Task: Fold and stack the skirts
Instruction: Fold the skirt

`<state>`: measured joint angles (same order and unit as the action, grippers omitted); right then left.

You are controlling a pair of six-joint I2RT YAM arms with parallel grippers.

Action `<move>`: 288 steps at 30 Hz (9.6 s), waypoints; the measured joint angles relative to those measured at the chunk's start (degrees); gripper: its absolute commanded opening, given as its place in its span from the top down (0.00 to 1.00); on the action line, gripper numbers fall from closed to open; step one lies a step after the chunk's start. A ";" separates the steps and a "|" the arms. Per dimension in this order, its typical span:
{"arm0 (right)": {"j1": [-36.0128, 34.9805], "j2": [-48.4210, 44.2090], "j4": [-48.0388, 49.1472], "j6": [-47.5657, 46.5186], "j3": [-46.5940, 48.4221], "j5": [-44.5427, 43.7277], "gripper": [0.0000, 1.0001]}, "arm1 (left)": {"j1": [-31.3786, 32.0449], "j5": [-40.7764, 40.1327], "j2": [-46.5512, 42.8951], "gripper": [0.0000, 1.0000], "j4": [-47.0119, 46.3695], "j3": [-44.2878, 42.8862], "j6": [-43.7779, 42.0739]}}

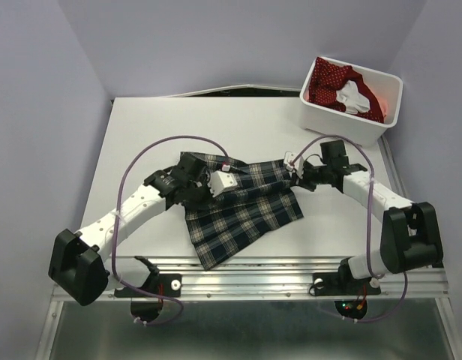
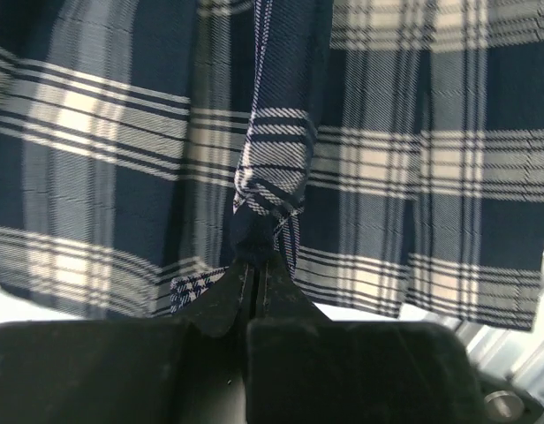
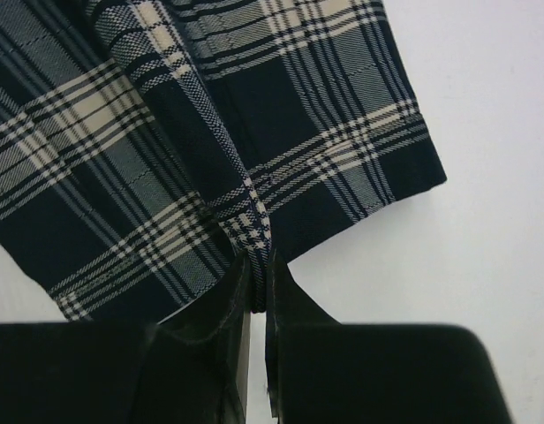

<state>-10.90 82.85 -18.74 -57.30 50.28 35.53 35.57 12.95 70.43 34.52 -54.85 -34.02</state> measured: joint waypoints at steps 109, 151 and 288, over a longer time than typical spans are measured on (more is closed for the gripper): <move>-0.04 23.58 38.42 114.33 -6.88 -4.09 0.92 | 7.50 -8.57 44.72 1.00 -11.50 -36.72 20.65; 0.42 21.55 38.86 112.87 -7.74 -3.41 0.51 | 10.32 6.36 54.82 1.00 -5.62 -44.28 25.38; -15.67 30.01 50.36 115.62 -2.34 2.25 0.55 | -24.33 29.79 25.81 0.87 -34.88 -9.01 42.05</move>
<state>-26.57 112.86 31.62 58.33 47.94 37.78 11.25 42.74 96.25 -0.36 -63.86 8.03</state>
